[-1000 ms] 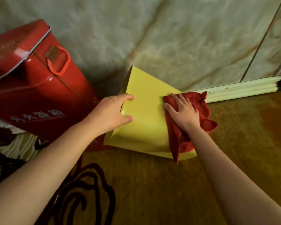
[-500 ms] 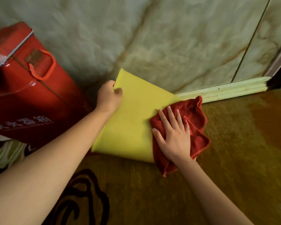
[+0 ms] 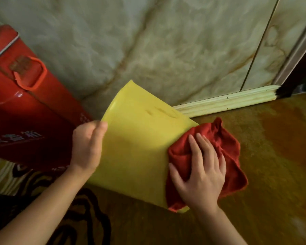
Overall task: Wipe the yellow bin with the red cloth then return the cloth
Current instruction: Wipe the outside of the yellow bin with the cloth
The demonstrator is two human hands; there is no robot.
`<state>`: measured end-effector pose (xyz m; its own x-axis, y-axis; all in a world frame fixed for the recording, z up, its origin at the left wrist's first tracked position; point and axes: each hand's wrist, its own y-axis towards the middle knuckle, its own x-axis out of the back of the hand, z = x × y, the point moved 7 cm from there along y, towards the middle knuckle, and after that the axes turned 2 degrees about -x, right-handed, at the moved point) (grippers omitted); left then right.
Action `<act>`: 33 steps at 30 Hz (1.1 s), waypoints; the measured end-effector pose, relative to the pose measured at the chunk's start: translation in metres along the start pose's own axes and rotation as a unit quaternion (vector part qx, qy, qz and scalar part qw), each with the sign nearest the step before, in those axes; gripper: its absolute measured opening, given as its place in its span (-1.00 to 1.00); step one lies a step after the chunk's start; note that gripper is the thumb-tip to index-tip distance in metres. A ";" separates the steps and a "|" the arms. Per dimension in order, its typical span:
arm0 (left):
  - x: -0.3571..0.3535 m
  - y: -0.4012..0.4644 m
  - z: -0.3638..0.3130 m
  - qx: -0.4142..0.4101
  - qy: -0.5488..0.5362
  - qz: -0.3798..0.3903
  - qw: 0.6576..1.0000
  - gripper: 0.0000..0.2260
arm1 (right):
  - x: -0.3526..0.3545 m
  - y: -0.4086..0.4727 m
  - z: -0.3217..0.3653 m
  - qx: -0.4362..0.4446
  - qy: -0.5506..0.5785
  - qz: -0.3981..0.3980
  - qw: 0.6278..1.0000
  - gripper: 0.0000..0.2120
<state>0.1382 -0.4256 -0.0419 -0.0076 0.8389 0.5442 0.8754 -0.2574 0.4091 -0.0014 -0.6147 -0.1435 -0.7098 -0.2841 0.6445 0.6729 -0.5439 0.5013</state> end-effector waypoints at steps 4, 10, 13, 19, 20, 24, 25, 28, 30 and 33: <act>-0.014 0.048 0.003 0.183 -0.058 0.121 0.974 -0.64 | -0.003 -0.026 0.020 0.037 -0.030 0.002 0.999 -0.34; -0.030 0.051 -0.008 0.125 -0.025 0.100 0.987 -0.83 | 0.001 0.000 0.009 -0.023 -0.018 0.051 0.998 -0.40; -0.022 0.048 -0.006 0.134 -0.049 0.071 0.987 -0.81 | 0.000 0.013 0.010 -0.034 -0.024 0.066 0.997 -0.40; -0.039 0.030 -0.017 0.082 -0.073 0.085 0.990 -0.90 | -0.029 0.031 -0.005 -0.095 0.034 0.129 0.987 -0.38; -0.043 0.028 -0.018 0.078 -0.079 0.097 0.989 -0.91 | -0.035 0.036 -0.010 -0.112 0.059 0.138 0.982 -0.38; -0.048 0.032 -0.019 0.080 -0.082 0.152 0.982 -0.91 | -0.044 0.065 -0.028 -0.200 0.152 0.129 0.959 -0.40; -0.048 0.033 -0.018 0.091 -0.083 0.170 0.978 -0.89 | -0.045 0.072 -0.023 -0.202 0.158 0.127 0.958 -0.43; -0.043 0.036 -0.018 0.112 -0.056 0.192 0.973 -0.84 | -0.044 0.085 0.027 -0.085 0.141 0.121 0.979 -0.47; -0.033 0.040 -0.024 0.068 0.057 0.173 0.981 -0.86 | -0.045 0.086 0.055 -0.020 0.135 0.121 0.983 -0.47; -0.021 0.044 -0.039 -0.008 0.206 0.091 0.974 -0.35 | -0.045 0.082 0.043 -0.023 0.132 0.121 0.984 -0.47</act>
<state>0.1584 -0.4731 -0.0066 -0.0502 0.5157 0.8553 0.8730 -0.3933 0.2884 0.0947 -0.6124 -0.1060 -0.5628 -0.6015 0.5670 0.8235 -0.4677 0.3212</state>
